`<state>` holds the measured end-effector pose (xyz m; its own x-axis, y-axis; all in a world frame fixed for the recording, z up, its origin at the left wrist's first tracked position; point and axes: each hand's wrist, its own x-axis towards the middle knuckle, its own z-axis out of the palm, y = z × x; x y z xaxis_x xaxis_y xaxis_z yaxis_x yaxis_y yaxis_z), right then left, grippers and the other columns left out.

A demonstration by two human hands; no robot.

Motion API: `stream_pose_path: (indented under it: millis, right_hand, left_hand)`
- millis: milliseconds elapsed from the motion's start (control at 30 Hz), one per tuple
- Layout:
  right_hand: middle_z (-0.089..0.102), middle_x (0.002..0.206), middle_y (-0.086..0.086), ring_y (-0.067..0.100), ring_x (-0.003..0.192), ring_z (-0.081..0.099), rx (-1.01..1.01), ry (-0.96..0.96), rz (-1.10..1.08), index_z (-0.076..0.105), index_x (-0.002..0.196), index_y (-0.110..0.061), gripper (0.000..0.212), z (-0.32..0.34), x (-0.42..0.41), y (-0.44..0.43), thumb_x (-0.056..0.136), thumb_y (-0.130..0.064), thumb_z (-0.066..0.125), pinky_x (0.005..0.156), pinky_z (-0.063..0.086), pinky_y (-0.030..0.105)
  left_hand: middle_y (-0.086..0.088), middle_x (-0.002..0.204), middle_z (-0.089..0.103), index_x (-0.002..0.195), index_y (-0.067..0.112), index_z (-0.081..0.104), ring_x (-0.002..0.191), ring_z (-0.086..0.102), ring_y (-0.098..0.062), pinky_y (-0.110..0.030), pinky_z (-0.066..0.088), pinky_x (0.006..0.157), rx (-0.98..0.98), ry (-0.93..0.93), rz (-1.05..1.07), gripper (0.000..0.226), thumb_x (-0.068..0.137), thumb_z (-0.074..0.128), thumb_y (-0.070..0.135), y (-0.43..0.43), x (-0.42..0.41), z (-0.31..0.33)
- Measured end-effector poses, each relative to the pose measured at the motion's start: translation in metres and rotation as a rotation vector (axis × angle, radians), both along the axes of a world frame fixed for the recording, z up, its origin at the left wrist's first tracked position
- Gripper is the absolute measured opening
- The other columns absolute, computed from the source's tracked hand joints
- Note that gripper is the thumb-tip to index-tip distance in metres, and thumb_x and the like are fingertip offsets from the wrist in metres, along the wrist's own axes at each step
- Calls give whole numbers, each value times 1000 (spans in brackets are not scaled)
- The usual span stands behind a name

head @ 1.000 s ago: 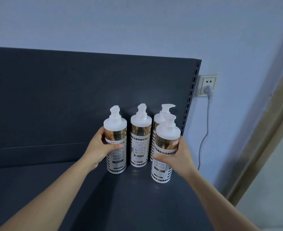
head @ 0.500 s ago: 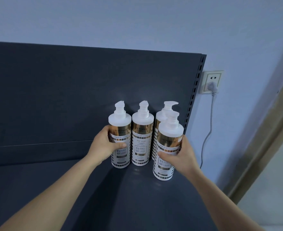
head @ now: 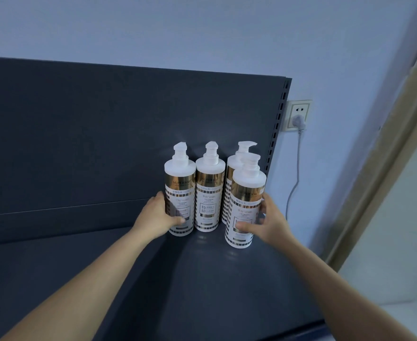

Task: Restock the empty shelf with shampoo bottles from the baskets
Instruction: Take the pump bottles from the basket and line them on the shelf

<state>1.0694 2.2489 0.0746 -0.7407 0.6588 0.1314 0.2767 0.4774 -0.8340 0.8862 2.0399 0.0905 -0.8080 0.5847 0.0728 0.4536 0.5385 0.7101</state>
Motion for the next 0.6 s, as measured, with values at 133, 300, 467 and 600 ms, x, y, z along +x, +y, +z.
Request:
stream_pose_path:
  millis: [133, 300, 467, 600]
  right_hand:
    - [40, 151, 4, 22, 138, 40, 103, -195, -116, 21, 153, -19, 106, 1, 23, -23, 71, -39, 85, 111, 38, 44]
    - [42, 148, 9, 25, 137, 41, 211, -364, -324, 28, 150, -16, 90, -5, 60, -66, 80, -44, 75, 108, 38, 40]
    - [44, 142, 11, 30, 134, 40, 218, -432, -463, 38, 146, -15, 76, -6, 107, -126, 83, -42, 72, 109, 37, 41]
    - [43, 144, 8, 27, 133, 42, 231, -527, -542, 35, 148, -16, 74, -11, 153, -184, 86, -41, 67, 104, 38, 37]
  left_hand:
    - [-5, 130, 55, 129, 16, 52, 127, 44, -24, -33, 41, 100, -228, 58, -139, 55, 81, 73, 30, -17, 12, -6]
    - [-8, 136, 49, 139, 19, 43, 127, 45, -25, -33, 42, 101, -389, 204, -257, 69, 80, 71, 41, -43, 25, -12]
    - [-4, 132, 50, 128, 14, 50, 124, 46, -23, -38, 45, 99, -357, 385, -465, 59, 81, 68, 45, -63, 59, -9]
    - [-4, 135, 47, 130, 12, 46, 131, 39, -24, -39, 42, 102, -334, 517, -630, 59, 85, 64, 45, -78, 102, -11]
